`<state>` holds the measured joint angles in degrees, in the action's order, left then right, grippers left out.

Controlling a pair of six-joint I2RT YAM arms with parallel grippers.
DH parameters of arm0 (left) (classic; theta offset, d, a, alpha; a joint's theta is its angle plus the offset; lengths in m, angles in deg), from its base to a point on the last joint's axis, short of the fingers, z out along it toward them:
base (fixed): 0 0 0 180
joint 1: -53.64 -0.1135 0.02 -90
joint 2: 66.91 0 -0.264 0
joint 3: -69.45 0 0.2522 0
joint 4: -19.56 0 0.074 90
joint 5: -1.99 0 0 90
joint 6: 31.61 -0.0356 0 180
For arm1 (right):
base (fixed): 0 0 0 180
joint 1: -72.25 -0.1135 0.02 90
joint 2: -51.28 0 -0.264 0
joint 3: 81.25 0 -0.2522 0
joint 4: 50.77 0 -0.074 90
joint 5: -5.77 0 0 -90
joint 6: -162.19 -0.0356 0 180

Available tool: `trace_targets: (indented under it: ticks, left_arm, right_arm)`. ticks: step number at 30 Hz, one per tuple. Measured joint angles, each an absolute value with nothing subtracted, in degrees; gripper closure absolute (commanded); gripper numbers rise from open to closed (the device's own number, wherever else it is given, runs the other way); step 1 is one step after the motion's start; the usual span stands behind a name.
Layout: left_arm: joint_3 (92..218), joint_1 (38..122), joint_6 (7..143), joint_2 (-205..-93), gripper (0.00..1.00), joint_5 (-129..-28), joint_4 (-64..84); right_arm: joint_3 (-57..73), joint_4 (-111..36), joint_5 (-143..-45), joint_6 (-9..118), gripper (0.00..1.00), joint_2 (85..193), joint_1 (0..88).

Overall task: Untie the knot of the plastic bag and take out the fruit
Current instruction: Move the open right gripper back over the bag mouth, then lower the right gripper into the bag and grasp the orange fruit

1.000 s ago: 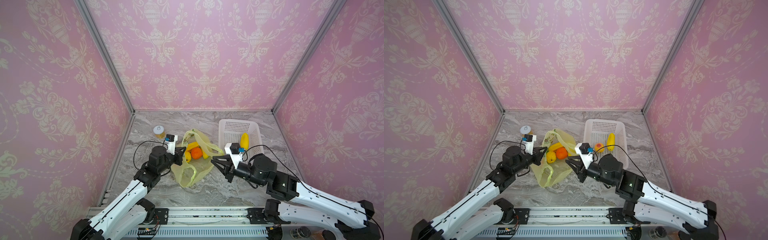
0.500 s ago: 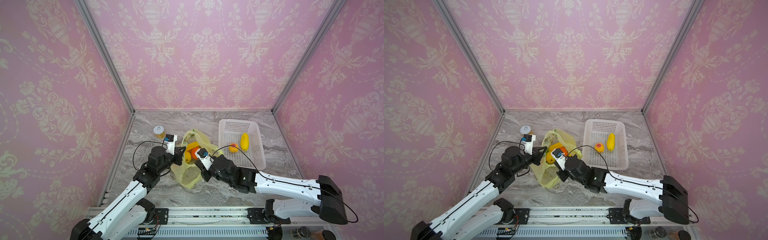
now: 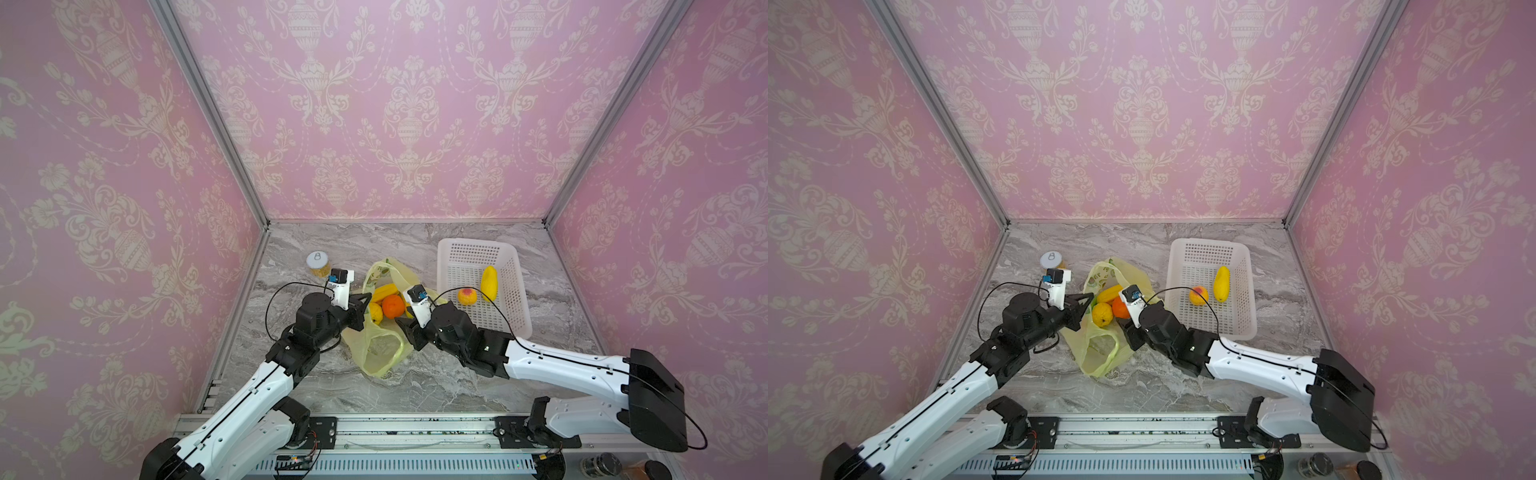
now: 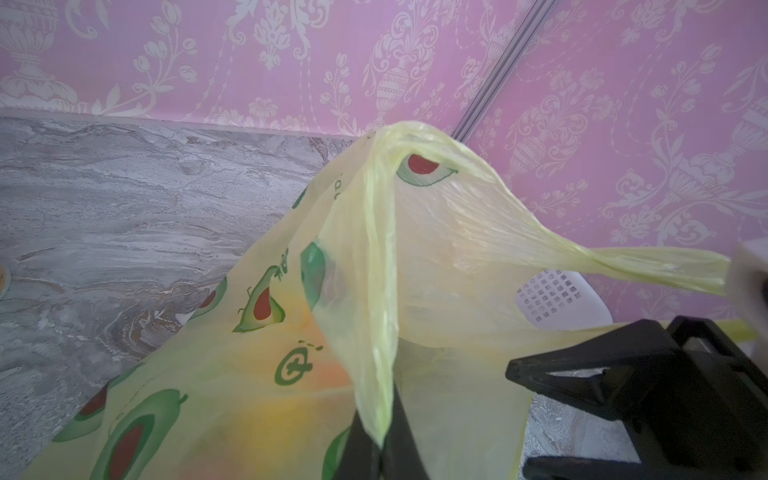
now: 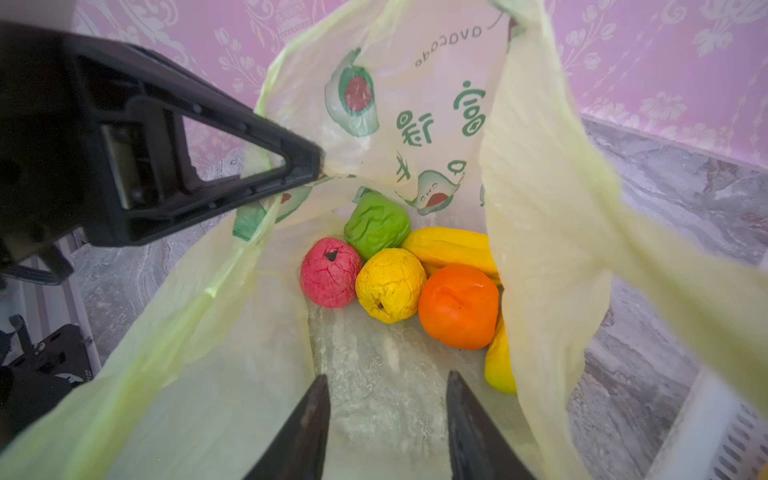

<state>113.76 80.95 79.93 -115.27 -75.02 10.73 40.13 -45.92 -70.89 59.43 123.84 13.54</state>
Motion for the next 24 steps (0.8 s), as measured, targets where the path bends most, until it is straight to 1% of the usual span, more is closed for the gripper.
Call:
trace_targets:
  ticks: [2,4,8,12,14,17,24]
  left_arm:
    - [113.8,81.0,80.0,-115.3,0.99,-75.0,10.7]
    - [113.8,81.0,80.0,-115.3,0.99,-75.0,10.7]
    - [113.8,81.0,80.0,-114.7,0.98,-75.0,10.7]
    - [113.8,81.0,79.9,-114.4,0.98,-75.0,10.7]
    - [113.8,81.0,80.0,-114.4,0.99,-75.0,10.7]
    - [113.8,81.0,79.9,-114.4,0.98,-75.0,10.7]
    - [113.8,81.0,80.0,-114.4,0.98,-75.0,10.7]
  right_arm:
    - [40.5,-46.5,-70.9,59.6,0.75,121.8,13.6]
    - [40.5,-47.3,-71.0,59.4,0.8,121.4,13.6]
    - [39.8,-47.1,-71.5,58.8,0.84,125.0,13.6]
    - [37.2,-46.7,-72.0,58.5,0.85,132.5,13.6]
    - [36.0,-46.6,-72.0,58.4,0.84,135.7,13.6]
    - [33.5,-45.5,-71.8,57.7,0.81,140.0,13.6]
    - [26.4,-42.5,-69.1,55.7,0.63,147.7,14.1]
